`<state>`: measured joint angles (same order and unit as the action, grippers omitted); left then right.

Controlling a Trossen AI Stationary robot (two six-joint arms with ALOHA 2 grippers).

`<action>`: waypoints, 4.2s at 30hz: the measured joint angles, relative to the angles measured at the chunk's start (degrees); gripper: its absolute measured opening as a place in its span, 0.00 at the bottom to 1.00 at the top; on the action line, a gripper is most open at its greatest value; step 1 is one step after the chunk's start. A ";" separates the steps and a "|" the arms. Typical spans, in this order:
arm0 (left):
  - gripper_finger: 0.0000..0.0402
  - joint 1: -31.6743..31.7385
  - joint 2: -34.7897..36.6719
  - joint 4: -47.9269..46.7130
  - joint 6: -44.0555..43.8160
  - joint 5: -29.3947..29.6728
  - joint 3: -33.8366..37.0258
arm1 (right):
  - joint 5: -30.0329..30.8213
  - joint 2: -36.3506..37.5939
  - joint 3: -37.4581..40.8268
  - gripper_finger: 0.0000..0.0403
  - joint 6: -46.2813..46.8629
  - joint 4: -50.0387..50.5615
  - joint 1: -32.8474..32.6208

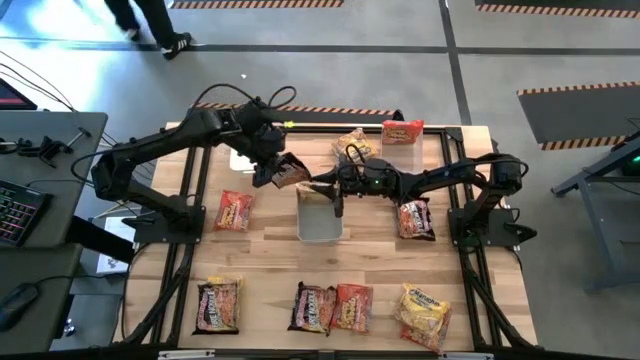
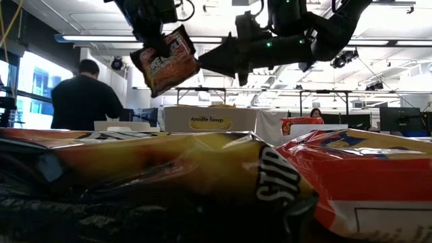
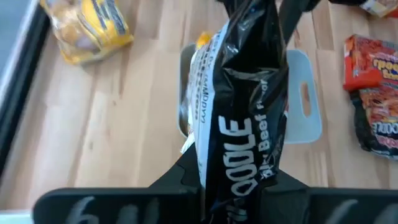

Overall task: Sort Maruchan noodles
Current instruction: Put the black noodle pack into the white bin, then put the bottom right yellow noodle pack into the gray bin

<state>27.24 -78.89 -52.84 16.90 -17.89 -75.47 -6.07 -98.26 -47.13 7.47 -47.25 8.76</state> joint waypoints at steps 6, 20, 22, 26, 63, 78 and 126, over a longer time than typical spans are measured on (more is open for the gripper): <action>0.09 0.12 0.04 -3.77 3.46 2.96 -2.00 | 0.04 0.00 0.00 0.39 0.15 0.91 -0.09; 0.06 11.31 -6.60 -11.32 20.86 19.20 -4.25 | 1.46 0.04 -0.02 0.33 -2.16 2.10 0.24; 0.05 12.96 -7.27 -11.55 23.64 22.22 -4.27 | 1.48 0.09 -0.02 0.24 -3.01 2.43 0.22; 0.04 16.56 -8.99 -11.74 28.58 24.44 -4.27 | 1.38 0.11 -0.04 0.07 -3.48 3.81 0.22; 0.11 29.38 -24.02 -0.31 38.69 22.71 -4.19 | 1.36 0.13 -0.04 0.00 -4.96 5.56 0.20; 0.29 29.36 -24.02 0.13 35.75 23.24 -4.19 | 1.34 0.15 -0.04 0.00 -4.98 5.55 0.20; 0.10 13.16 14.65 59.97 -2.53 -0.24 36.75 | -0.61 -2.71 7.56 0.00 -14.42 -18.34 -1.25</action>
<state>40.40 -64.24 7.13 14.36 -18.14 -38.73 -6.68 -100.96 -39.57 -6.95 -65.59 7.51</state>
